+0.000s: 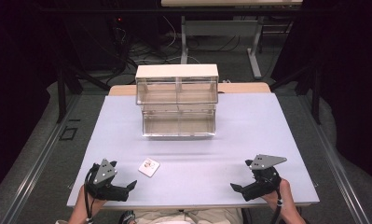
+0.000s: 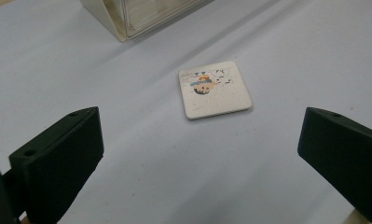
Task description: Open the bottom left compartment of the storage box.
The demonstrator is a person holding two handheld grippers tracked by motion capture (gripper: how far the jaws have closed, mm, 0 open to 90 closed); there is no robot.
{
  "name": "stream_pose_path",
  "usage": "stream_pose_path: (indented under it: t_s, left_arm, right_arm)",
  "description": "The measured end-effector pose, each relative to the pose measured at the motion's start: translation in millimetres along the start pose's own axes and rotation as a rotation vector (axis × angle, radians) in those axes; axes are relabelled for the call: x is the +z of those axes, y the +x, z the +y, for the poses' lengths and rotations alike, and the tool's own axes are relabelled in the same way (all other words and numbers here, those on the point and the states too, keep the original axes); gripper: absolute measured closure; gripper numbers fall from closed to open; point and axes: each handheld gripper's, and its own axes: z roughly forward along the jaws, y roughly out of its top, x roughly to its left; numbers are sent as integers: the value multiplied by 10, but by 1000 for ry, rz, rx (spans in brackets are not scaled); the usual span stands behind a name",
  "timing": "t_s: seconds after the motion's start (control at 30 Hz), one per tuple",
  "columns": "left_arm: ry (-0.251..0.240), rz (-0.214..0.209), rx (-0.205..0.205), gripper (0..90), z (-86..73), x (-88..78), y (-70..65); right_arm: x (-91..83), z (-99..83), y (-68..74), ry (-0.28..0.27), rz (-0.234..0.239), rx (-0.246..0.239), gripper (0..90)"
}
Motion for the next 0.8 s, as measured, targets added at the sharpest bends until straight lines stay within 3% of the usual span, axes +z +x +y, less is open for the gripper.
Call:
stream_pose_path:
  t_s: [0.57,0.8]
  left_arm:
    - [14,-4,6,4,25,21,-31]
    - [24,-1,11,3,19,56,-46]
  right_arm:
    - [94,113,-3,29,19,-12,0]
    - [229,216,-43,26,16,-19,0]
